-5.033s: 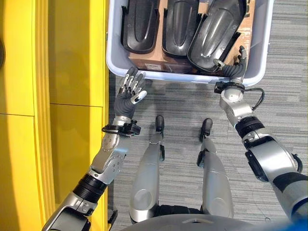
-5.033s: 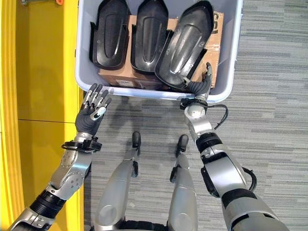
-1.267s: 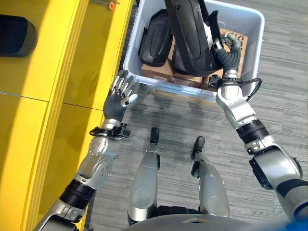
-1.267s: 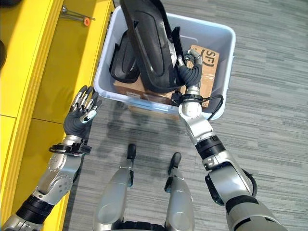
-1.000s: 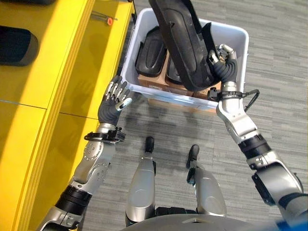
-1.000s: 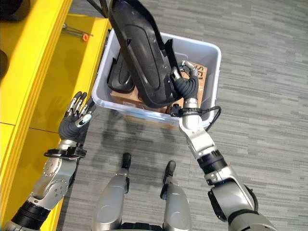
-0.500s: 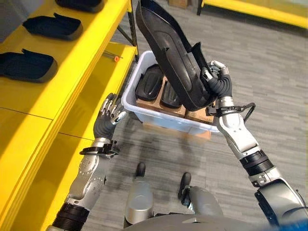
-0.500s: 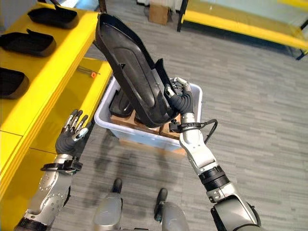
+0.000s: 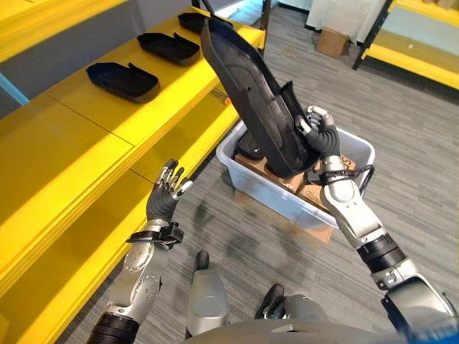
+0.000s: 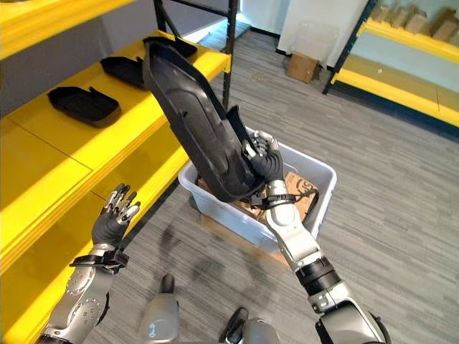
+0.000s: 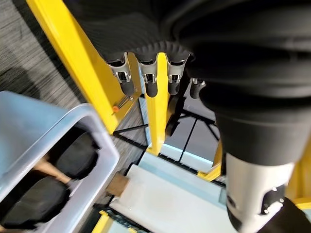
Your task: Move parts from the plastic box to the shelf.
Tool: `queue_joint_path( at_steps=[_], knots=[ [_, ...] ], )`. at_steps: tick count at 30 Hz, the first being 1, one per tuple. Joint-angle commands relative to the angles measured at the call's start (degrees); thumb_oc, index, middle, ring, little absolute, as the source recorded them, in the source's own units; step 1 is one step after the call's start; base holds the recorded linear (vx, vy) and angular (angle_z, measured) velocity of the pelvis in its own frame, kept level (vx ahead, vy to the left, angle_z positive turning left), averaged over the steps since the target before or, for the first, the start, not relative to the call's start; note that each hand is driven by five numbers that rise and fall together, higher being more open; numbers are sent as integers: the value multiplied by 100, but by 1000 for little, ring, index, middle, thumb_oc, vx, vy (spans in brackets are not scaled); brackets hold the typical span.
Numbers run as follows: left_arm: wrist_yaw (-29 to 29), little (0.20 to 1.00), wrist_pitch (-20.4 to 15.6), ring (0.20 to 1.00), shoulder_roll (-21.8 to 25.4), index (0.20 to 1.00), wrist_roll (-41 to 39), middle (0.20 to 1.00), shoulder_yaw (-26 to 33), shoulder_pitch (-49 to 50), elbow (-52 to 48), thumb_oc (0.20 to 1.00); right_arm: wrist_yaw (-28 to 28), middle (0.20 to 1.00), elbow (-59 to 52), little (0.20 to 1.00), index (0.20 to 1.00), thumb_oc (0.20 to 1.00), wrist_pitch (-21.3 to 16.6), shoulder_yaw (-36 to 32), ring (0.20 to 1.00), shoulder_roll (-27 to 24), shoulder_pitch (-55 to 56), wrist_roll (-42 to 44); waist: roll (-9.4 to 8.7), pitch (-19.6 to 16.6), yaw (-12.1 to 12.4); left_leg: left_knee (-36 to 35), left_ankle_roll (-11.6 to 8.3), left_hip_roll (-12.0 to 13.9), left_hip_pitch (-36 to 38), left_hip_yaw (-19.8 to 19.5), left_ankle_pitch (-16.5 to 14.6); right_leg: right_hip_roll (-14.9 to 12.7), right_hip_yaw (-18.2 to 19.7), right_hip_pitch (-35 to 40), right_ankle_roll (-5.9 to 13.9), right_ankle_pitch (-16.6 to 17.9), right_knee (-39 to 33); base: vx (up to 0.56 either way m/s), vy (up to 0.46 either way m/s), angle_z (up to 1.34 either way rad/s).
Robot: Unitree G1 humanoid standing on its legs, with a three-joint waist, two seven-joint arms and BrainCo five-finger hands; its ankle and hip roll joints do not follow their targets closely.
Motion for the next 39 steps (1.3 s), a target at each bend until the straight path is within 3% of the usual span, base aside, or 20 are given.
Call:
queue_joint_path(
  at_steps=[1,6,12,16,18,19,21,22,24,25,26,27,28,30,34,36,39],
  knots=[
    [-115,1000,-301,1000,127,1000,192,1000,86,32,-418,1000,-70,200,-389,200,200,200,-360,-351,200,172,-243,47,-141,-346,25,-678,-455,-48,312,37,336,-357,568,70,291,-258,-16,109,377,52],
    [-173,1000,-343,1000,236,1000,229,1000,107,-81,-439,1000,29,200,-485,200,200,200,-307,-409,200,180,-102,50,-194,-380,63,-417,-393,-334,199,113,79,-657,394,352,487,52,-337,97,257,40],
    [-100,1000,-387,1000,296,1000,263,1000,261,-102,-516,1000,175,200,-384,200,200,200,-166,-286,200,376,-189,-97,-390,-416,361,131,-242,-784,-214,120,-381,-1015,147,513,756,478,-672,93,233,32],
    [-17,1000,-465,1000,325,1000,280,1000,374,-88,-572,1000,159,200,-328,200,200,200,-130,-228,200,444,-398,-122,-488,-348,512,494,-97,-988,-403,135,-644,-1205,188,476,892,773,-682,75,207,15],
    [60,1000,-496,1000,373,1000,320,1000,433,-136,-577,1000,139,200,-282,200,200,200,-108,-193,200,560,-507,-168,-540,-272,669,781,40,-1220,-572,72,-869,-1396,196,485,996,1106,-584,80,233,6],
    [62,1000,-496,1000,376,1000,321,1000,433,-139,-577,1000,138,200,-281,200,200,200,-108,-196,200,563,-509,-170,-547,-275,664,796,51,-1232,-585,70,-880,-1409,193,482,1010,1116,-582,73,188,6],
    [67,1000,-497,1000,426,1000,385,1000,413,-174,-561,1000,159,200,-283,200,200,200,-88,-193,200,615,-462,-174,-486,-307,631,648,296,-1578,-533,-91,-935,-1606,482,415,1026,1640,-237,150,314,16],
    [67,1000,-498,1000,423,1000,385,1000,416,-174,-560,1000,158,200,-283,200,200,200,-86,-190,200,614,-464,-174,-490,-309,632,635,301,-1584,-530,-85,-929,-1617,491,402,1029,1637,-223,155,294,40],
    [46,1000,-498,1000,513,1000,481,1000,420,-203,-563,1000,214,200,-338,200,200,200,-85,-203,200,560,-459,-194,-363,-352,463,308,486,-1844,-424,-262,-725,-1409,1443,24,862,1745,93,82,248,92],
    [46,1000,-498,1000,511,1000,482,1000,418,-201,-564,1000,215,200,-342,200,200,200,-84,-203,200,558,-454,-194,-364,-357,470,297,484,-1843,-422,-256,-721,-1411,1454,9,859,1738,106,149,283,140],
    [2,1000,-477,1000,567,1000,560,1000,393,-213,-527,1000,296,200,-375,200,200,200,-116,-228,200,526,-322,-137,-278,-394,334,-53,521,-1981,-216,-482,-623,-939,2003,-248,744,1394,188,192,176,152],
    [-18,1000,-475,1000,577,1000,587,1000,452,-182,-583,1000,330,200,-346,200,200,200,-121,-197,200,557,-338,-88,-194,-363,307,-276,499,-1988,-64,-591,-547,-840,1924,-524,693,1158,-9,188,178,133],
    [-17,1000,-473,1000,576,1000,587,1000,455,-182,-586,1000,330,200,-344,200,200,200,-122,-196,200,556,-342,-88,-193,-372,295,-297,499,-1989,-72,-602,-521,-838,1910,-527,688,1175,-27,111,51,121],
    [23,1000,-488,1000,573,1000,590,1000,453,-265,-529,1000,359,200,-303,200,200,200,-130,-183,200,552,-400,-46,-171,-198,158,-384,467,-2022,75,-789,-505,-520,2129,-923,694,973,-448,62,-28,79],
    [34,1000,-493,1000,493,1000,602,1000,410,-347,-486,1000,367,200,-297,200,200,200,-111,-164,200,533,-449,-41,-192,-46,29,-338,446,-2095,203,-950,-542,-327,2525,-1176,805,1144,-888,77,-50,44],
    [-8,1000,-493,1000,435,1000,621,1000,389,-310,-482,1000,455,200,-342,200,200,200,-105,-133,200,514,-404,-29,-266,-8,-74,-275,446,-2175,331,-1063,-632,-120,2971,-1227,871,1266,-1027,84,-92,42],
    [-58,1000,-495,1000,395,1000,598,1000,382,-245,-466,1000,553,200,-389,200,200,200,-120,-128,200,484,-266,-5,-320,-62,-93,-251,429,-2189,379,-1115,-667,-41,3118,-1046,845,1156,-1049,64,-111,29]
  ],
)
